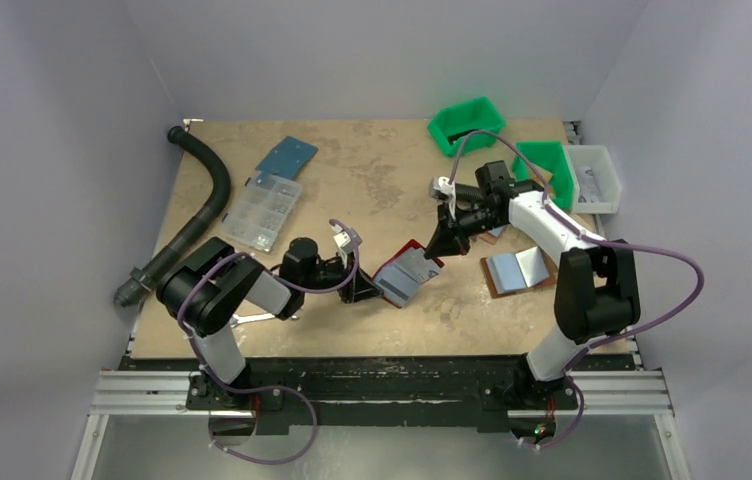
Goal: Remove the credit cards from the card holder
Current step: Remove the credit card from the card holder.
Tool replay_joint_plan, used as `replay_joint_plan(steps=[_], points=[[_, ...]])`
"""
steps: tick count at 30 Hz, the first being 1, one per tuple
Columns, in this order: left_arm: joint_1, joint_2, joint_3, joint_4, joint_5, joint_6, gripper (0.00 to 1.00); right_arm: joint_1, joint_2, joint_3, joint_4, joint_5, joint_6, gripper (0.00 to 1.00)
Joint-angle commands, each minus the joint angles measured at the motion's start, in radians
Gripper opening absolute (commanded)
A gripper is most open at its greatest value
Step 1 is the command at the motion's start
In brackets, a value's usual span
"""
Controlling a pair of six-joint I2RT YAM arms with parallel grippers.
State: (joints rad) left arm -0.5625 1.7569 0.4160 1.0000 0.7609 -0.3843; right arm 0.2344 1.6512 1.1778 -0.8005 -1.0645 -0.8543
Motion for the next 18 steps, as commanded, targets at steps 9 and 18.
replay_joint_plan(steps=[9, 18], points=[[0.037, 0.097, 0.023, -0.131, -0.039, -0.036, 0.00, -0.074, -0.065, 0.051, -0.075, -0.069, -0.048, 0.00], [0.044, 0.128, 0.039, -0.143, -0.028, -0.073, 0.00, -0.214, -0.089, 0.085, -0.164, -0.143, -0.113, 0.00]])
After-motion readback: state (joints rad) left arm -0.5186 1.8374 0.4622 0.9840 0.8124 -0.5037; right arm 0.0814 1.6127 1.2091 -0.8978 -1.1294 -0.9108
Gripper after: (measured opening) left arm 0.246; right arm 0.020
